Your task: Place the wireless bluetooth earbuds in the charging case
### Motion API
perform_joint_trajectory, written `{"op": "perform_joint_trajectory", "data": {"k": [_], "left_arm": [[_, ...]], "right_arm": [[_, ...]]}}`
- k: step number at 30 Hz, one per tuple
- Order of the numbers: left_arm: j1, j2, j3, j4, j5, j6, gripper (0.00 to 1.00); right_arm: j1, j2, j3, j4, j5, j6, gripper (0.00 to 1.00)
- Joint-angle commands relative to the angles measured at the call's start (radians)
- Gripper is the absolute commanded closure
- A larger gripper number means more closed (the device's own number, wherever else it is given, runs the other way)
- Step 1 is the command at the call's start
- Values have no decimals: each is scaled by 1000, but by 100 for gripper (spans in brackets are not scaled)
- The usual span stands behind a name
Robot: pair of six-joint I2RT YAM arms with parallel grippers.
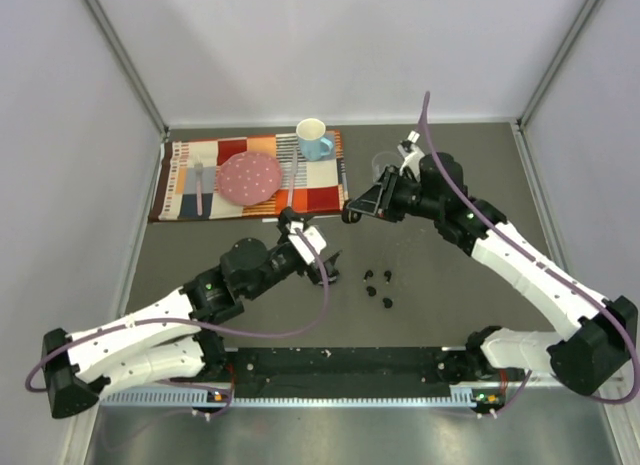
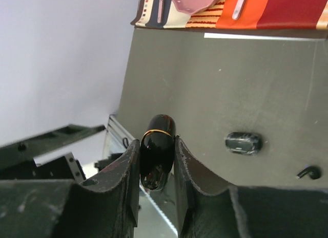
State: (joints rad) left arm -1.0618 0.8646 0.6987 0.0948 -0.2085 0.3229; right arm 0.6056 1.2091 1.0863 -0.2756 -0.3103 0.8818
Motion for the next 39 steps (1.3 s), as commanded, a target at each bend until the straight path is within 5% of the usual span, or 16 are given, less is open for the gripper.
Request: {"op": "perform_joint_trajectory", "data": {"k": [1, 6, 8, 16, 24, 39], "left_arm": [[123, -35, 83, -130, 255, -85, 1], [396, 8, 166, -184, 795, -191, 1], [448, 42, 203, -176, 901, -229, 1], [470, 187, 298, -72, 1334, -403, 1], [470, 249, 289, -49, 1396, -447, 2], [457, 381, 295, 184, 1405, -717, 13]], "right_arm": [[-66, -46, -6, 13, -214, -248, 100], [-79, -59, 35, -128, -346, -522, 100], [-78, -57, 50, -166, -407, -581, 100], [-78, -86, 84, -208, -636, -742, 100], [-78, -80, 115, -214, -766, -793, 100], [-79, -80, 130, -217, -736, -797, 100]]}}
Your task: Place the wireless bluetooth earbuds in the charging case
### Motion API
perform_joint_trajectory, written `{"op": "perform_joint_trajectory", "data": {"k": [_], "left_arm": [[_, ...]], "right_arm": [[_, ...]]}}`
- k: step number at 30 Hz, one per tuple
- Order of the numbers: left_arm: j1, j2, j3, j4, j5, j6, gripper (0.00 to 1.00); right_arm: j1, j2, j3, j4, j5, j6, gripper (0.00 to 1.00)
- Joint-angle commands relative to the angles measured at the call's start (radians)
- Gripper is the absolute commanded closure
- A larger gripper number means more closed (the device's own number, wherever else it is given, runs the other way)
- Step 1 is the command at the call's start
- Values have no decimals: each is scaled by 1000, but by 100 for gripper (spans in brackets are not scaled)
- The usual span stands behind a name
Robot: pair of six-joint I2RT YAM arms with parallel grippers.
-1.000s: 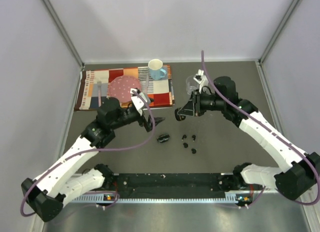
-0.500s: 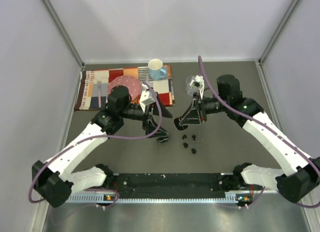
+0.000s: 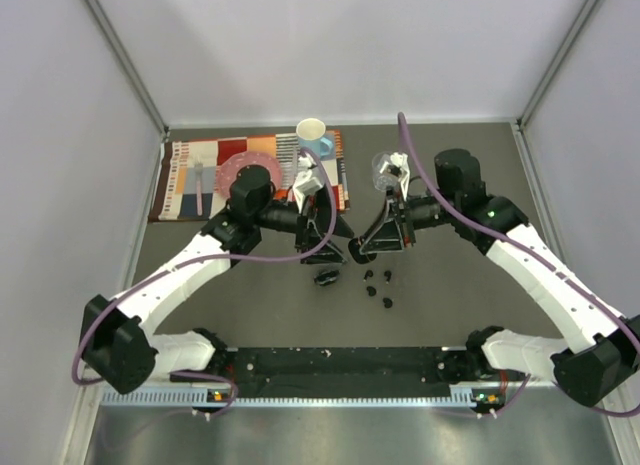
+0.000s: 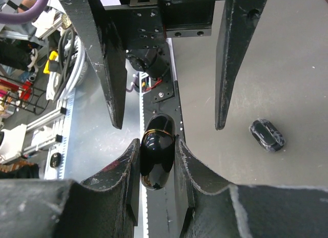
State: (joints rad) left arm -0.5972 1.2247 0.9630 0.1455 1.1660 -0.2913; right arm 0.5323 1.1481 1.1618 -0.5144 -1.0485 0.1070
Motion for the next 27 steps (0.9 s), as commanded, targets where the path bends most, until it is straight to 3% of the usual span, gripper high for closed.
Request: {"op": "perform_joint_trajectory", "data": {"k": [1, 5, 20, 26, 27], "left_arm": [[-13, 25, 29, 163, 26, -117, 14], [-27, 41, 26, 235, 11, -184, 23], [-56, 107, 62, 212, 41, -192, 99], [-56, 101, 65, 174, 27, -158, 100], [-56, 101, 65, 170, 23, -155, 100]], "right_arm": [[-5, -19, 55, 22, 4, -23, 100], [-5, -22, 50, 20, 18, -24, 100], [-5, -33, 39, 24, 59, -10, 100], [-5, -30, 39, 25, 93, 11, 96], [-5, -30, 39, 27, 110, 20, 87]]}}
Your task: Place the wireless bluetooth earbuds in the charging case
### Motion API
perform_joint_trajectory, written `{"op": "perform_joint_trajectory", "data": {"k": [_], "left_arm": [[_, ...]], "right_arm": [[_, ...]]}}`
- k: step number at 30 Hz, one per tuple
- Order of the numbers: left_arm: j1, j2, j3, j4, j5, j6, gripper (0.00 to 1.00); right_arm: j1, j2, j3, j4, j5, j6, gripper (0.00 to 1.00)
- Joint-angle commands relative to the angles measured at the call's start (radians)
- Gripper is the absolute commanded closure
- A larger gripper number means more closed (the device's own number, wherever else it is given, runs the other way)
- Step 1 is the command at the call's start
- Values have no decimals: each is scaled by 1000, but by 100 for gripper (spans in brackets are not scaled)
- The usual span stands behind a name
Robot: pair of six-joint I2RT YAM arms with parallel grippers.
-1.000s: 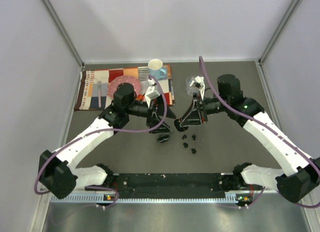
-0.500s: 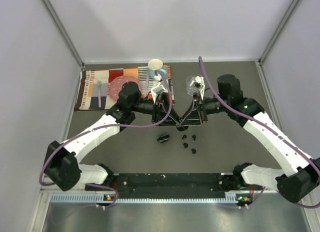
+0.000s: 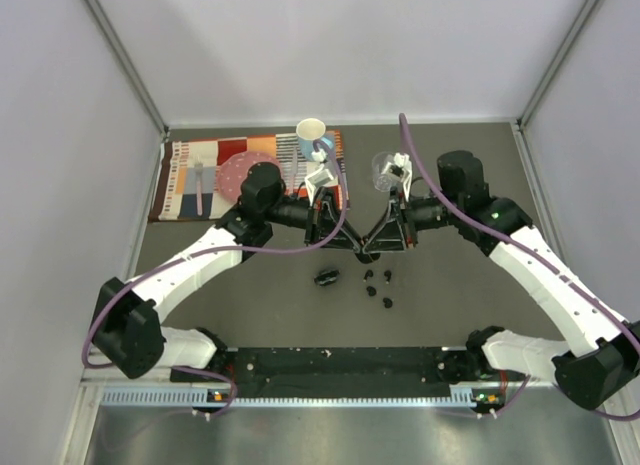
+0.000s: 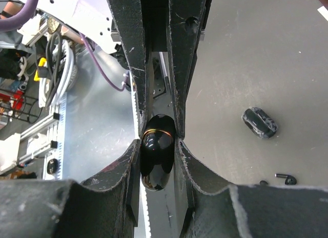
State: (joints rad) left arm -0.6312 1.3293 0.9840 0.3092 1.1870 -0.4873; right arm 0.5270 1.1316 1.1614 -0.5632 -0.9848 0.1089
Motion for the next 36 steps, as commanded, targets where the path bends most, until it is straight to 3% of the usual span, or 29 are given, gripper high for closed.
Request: {"op": "perform_joint_trajectory", "data": {"k": [1, 13, 20, 23, 27, 30, 31, 36], "left_arm": [[-22, -5, 44, 4, -1, 44, 100], [-21, 18, 77, -166, -119, 154, 100], [-19, -36, 82, -301, -274, 294, 100], [-18, -79, 53, -282, -357, 322, 100], [-16, -146, -7, -173, -447, 346, 100], [-16, -191, -63, -41, -480, 354, 100], [-16, -212, -102, 53, -487, 346, 100], [-16, -234, -168, 205, -533, 297, 100]], "right_arm": [[1, -13, 40, 75, 54, 23, 79], [-1, -29, 23, 92, 216, 92, 33], [-1, -119, -22, 167, 535, 291, 14], [-2, -148, -55, 171, 654, 458, 11], [-9, -182, -140, 235, 608, 765, 11], [-7, -199, -259, 376, 536, 1003, 11], [-9, -207, -329, 508, 496, 1111, 11], [-7, -225, -468, 752, 494, 1305, 11]]}}
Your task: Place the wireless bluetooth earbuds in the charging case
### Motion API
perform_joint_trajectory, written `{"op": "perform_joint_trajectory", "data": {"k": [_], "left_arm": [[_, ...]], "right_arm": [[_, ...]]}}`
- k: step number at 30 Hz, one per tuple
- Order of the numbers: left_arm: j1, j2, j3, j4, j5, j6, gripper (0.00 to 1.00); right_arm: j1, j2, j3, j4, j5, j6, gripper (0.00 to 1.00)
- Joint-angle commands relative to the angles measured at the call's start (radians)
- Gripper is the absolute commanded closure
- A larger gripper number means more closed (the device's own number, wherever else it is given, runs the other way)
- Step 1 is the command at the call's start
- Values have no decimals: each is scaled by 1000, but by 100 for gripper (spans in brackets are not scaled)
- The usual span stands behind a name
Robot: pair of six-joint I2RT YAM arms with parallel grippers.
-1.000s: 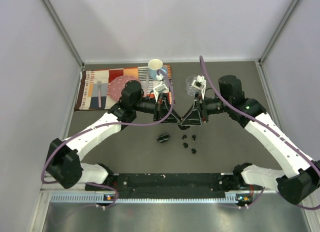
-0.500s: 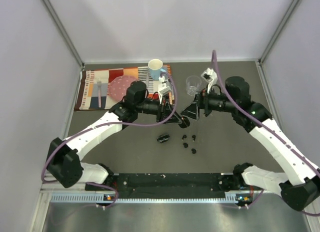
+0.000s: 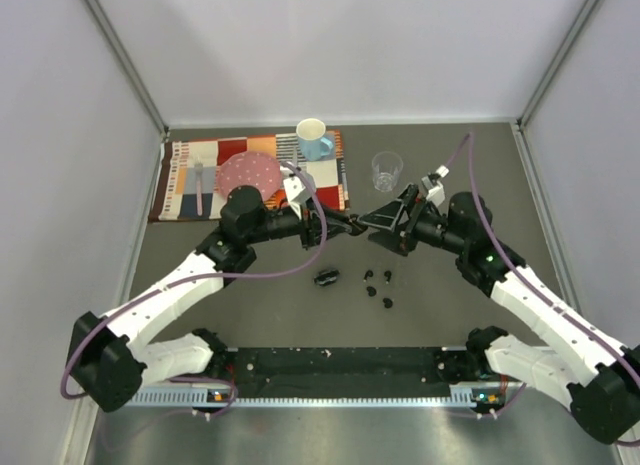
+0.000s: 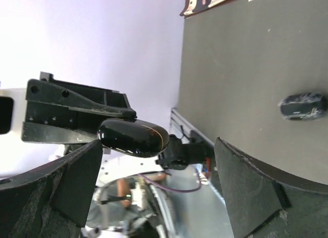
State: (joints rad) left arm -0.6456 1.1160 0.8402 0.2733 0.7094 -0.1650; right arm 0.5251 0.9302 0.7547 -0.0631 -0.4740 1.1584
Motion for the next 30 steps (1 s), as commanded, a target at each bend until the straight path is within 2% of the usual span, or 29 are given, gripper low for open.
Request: {"op": "perform_joint_trajectory", "data": {"k": [1, 7, 12, 16, 20, 26, 27, 30], "left_arm": [[-2, -15, -23, 242, -60, -27, 100], [-5, -12, -44, 303, -82, -64, 100], [-8, -8, -59, 346, -90, -91, 100], [-15, -12, -72, 357, -102, -94, 100], [-25, -18, -85, 368, -116, -96, 100], [-37, -24, -104, 389, -137, -100, 100], [-38, -25, -105, 392, -140, -100, 100], [-43, -27, -110, 395, -163, -97, 100]], "right_arm": [[-5, -24, -64, 262, -11, 279, 10], [16, -7, -121, 414, 27, 438, 9], [61, 16, -153, 527, 100, 506, 11], [72, 30, -178, 607, 146, 550, 16], [75, 30, -186, 625, 179, 566, 18], [87, 53, -184, 673, 193, 613, 30], [87, 56, -184, 680, 193, 626, 36], [102, 71, -176, 692, 186, 641, 39]]}}
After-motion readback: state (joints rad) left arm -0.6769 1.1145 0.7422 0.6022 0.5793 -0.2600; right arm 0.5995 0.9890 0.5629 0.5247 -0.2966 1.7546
